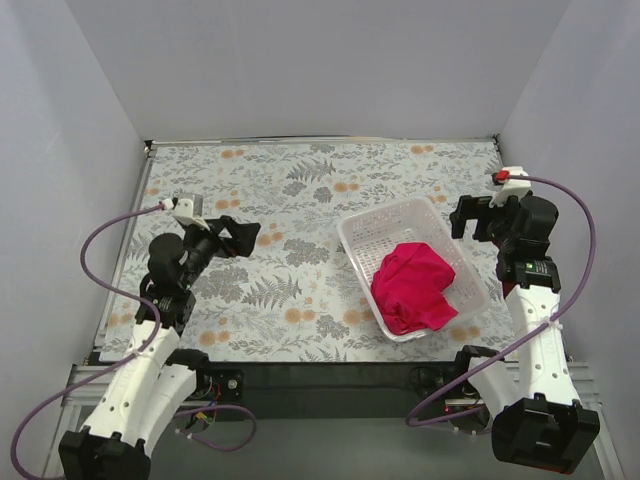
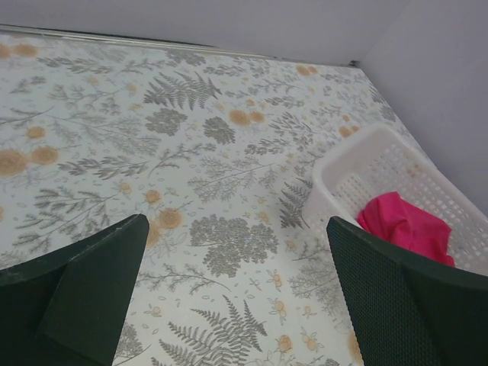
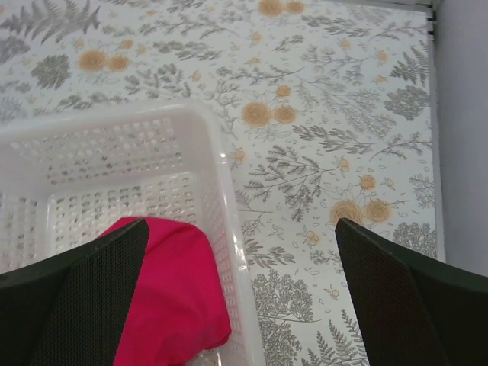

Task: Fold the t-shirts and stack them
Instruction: Grab the tshirt from the pile, then move the tshirt to the center of the board, then flatten the tshirt out

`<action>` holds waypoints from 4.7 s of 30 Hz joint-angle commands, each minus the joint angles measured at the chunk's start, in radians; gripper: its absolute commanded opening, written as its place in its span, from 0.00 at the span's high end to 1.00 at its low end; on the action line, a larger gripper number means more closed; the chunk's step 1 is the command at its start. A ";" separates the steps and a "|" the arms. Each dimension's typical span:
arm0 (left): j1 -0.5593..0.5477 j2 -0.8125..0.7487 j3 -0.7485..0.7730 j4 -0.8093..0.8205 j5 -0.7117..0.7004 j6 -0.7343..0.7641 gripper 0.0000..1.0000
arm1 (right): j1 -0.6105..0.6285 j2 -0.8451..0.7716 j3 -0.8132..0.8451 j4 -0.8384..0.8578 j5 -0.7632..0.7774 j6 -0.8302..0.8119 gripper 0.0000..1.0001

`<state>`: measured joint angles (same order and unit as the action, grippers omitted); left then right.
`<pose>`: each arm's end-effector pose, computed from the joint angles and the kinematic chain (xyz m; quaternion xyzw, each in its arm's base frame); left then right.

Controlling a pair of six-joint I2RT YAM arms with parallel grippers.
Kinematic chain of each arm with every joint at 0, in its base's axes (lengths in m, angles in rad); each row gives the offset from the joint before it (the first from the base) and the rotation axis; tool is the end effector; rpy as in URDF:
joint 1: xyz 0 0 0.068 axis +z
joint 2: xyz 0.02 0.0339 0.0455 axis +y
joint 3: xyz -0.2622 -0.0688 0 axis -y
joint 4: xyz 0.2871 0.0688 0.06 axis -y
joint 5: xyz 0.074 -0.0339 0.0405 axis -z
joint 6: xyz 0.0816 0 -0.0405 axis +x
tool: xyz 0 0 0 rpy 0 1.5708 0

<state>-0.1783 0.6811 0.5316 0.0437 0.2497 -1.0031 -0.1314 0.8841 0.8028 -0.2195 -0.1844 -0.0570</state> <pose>0.2536 -0.0662 0.2790 -0.2194 0.7092 -0.4464 0.4995 0.2915 -0.0234 0.3071 -0.0248 0.8031 0.0182 0.5950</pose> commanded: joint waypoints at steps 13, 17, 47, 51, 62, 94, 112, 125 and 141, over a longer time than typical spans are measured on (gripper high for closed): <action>-0.499 0.613 0.559 -0.311 0.053 -0.044 0.12 | -0.176 0.024 -0.114 -0.103 -0.585 -0.451 0.02; -0.623 0.768 0.665 -0.332 -0.018 -0.086 0.13 | -0.211 0.023 -0.109 -0.101 -0.581 -0.428 0.02; -0.880 1.157 1.136 -0.392 -0.441 -0.028 1.00 | -0.264 -0.016 -0.129 -0.092 -0.633 -0.391 0.02; -0.879 0.967 1.085 -0.364 -0.504 0.015 1.00 | -0.264 -0.017 -0.128 -0.092 -0.633 -0.389 0.02; -0.872 0.615 1.083 -0.430 -0.681 0.126 1.00 | -0.264 -0.011 -0.131 -0.092 -0.636 -0.391 0.02; -0.647 0.469 0.550 -0.396 -0.612 0.046 0.12 | -0.263 0.079 -0.122 -0.150 -0.601 -0.500 0.02; -0.645 0.195 0.177 -0.314 -0.747 0.124 0.06 | -0.060 0.495 0.159 -0.244 -0.214 -0.567 0.22; -0.645 0.146 0.156 -0.303 -0.756 0.143 0.07 | -0.014 0.659 0.291 -0.274 -0.169 -0.463 0.99; -0.645 0.216 0.139 -0.292 -0.773 0.155 0.07 | -0.165 1.223 1.108 -0.256 0.022 -0.419 0.99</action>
<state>-0.8246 0.8764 0.6788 -0.2607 -0.5014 -0.8627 -0.2901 2.0373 1.7653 -0.5041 -0.2382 -0.4702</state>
